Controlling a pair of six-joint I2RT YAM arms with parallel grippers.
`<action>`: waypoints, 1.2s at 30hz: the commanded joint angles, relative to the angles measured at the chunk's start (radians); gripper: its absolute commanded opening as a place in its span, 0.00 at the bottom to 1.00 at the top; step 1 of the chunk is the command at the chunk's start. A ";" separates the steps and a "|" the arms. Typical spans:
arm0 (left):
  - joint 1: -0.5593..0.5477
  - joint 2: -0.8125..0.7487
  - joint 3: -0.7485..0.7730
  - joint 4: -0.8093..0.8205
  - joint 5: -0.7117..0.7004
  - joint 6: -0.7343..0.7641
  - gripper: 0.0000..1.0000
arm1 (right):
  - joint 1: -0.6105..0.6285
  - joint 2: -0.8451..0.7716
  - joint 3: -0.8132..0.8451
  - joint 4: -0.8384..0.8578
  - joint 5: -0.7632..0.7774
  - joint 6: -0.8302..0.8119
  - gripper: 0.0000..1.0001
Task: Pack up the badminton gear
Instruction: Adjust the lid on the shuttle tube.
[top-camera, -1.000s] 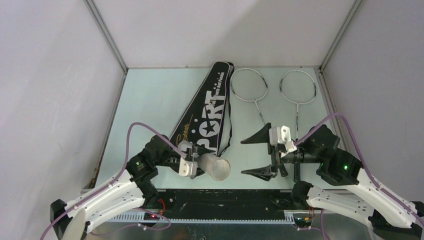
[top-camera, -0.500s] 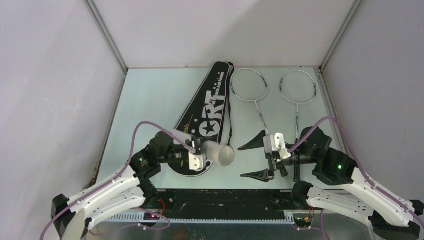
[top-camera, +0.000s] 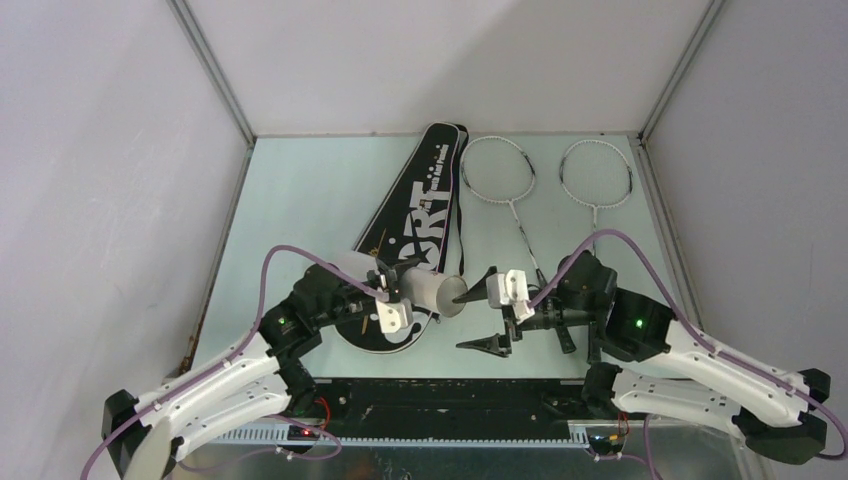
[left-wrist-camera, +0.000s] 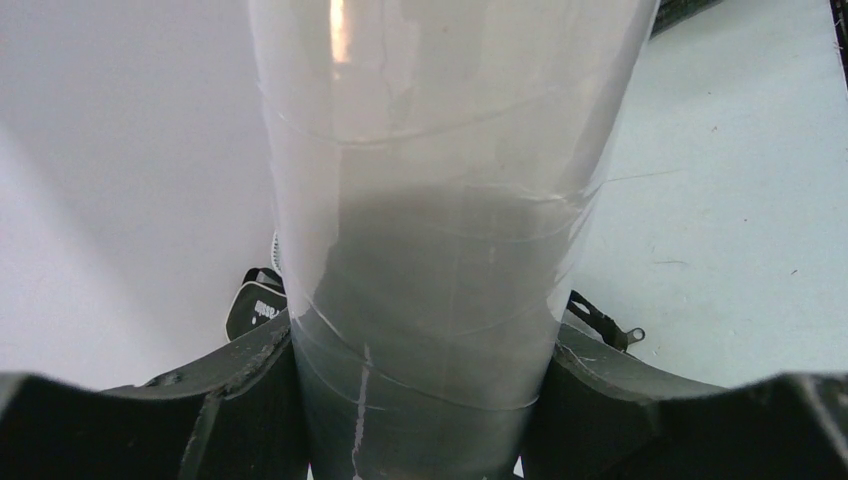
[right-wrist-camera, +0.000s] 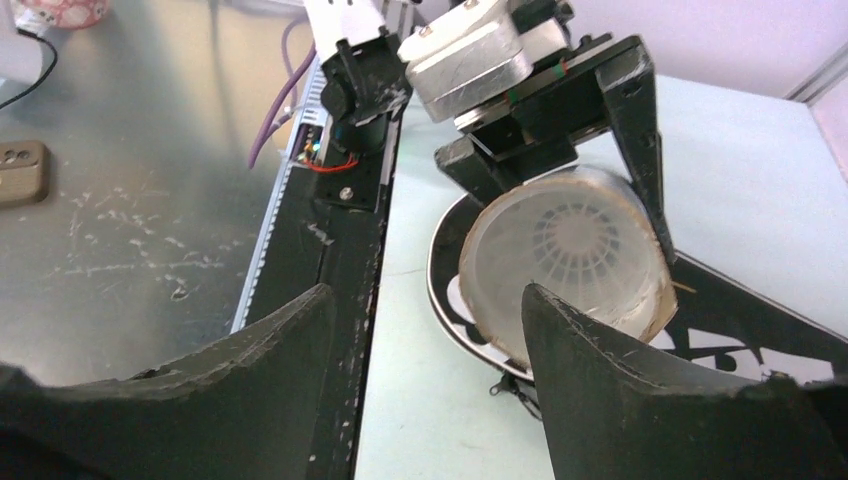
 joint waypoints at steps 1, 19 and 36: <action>0.001 -0.013 0.016 0.078 0.009 0.008 0.55 | 0.024 0.039 0.005 0.124 0.078 -0.016 0.71; 0.000 -0.001 0.015 0.102 -0.053 -0.020 0.53 | 0.174 0.121 0.005 0.218 0.451 0.044 0.17; 0.001 -0.024 -0.011 0.039 -0.100 0.034 0.51 | 0.173 -0.023 0.015 0.111 0.353 0.073 0.00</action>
